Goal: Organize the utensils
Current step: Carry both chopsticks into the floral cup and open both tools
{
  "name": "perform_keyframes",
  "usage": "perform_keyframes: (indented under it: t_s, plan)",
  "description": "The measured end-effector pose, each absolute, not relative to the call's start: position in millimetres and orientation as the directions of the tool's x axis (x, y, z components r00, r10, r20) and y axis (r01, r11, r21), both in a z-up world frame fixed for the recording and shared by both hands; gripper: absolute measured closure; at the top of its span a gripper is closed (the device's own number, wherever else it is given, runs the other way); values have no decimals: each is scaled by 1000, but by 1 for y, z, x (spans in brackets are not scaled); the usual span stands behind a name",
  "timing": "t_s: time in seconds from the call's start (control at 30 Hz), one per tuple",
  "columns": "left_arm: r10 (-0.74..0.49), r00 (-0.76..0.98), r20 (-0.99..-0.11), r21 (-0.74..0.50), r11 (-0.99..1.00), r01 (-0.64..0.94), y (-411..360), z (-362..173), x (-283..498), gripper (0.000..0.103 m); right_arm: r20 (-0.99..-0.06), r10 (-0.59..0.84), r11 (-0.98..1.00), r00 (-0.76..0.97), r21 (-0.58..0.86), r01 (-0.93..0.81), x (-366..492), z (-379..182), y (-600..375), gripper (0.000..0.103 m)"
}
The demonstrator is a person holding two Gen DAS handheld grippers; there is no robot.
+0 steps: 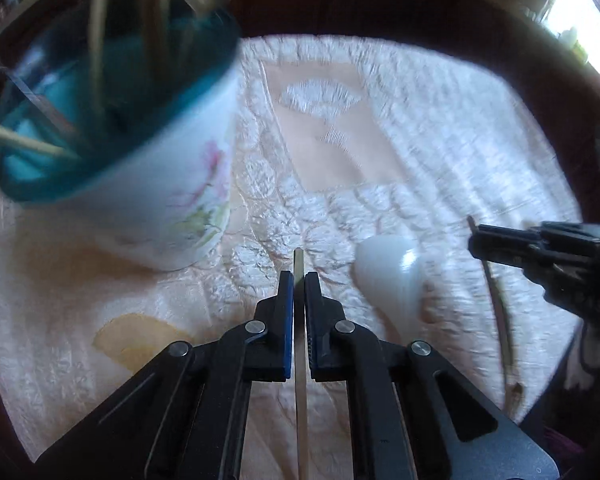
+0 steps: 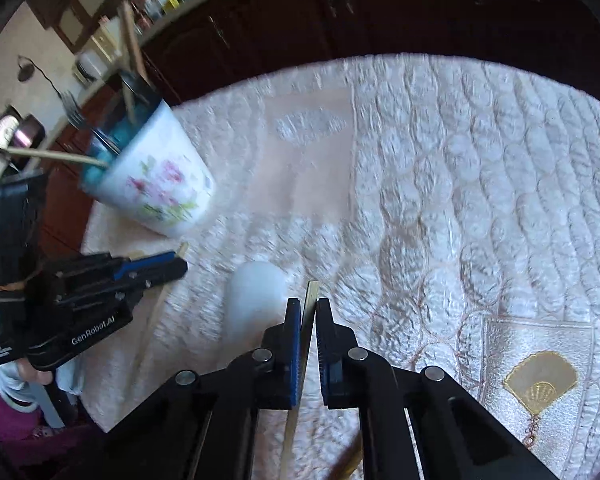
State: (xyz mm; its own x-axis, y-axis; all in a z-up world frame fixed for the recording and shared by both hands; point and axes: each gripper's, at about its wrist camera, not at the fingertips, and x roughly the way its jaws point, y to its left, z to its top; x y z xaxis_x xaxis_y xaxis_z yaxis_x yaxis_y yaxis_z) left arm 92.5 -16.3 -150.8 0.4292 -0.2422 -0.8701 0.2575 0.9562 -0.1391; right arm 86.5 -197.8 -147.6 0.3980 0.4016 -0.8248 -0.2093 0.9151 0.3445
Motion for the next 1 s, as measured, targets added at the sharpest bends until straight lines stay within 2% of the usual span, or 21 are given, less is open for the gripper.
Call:
perform_keyframes:
  t_s: [0.3,0.63,1.0]
  plan:
    - [-358,513,-780,-259,931,256,15,-81,58,99,-723,478,878,499,393,-272,68,-88,-194,98]
    - [-389,624,-677,-278,921,273,34,-16,25,99,-635,508,861,582,354,-365,35,-20,-190,98]
    - [-388,752,-533,-264,921,288,60,73,22,99,-514,540,841,666,298,-452,47,67,-176,98]
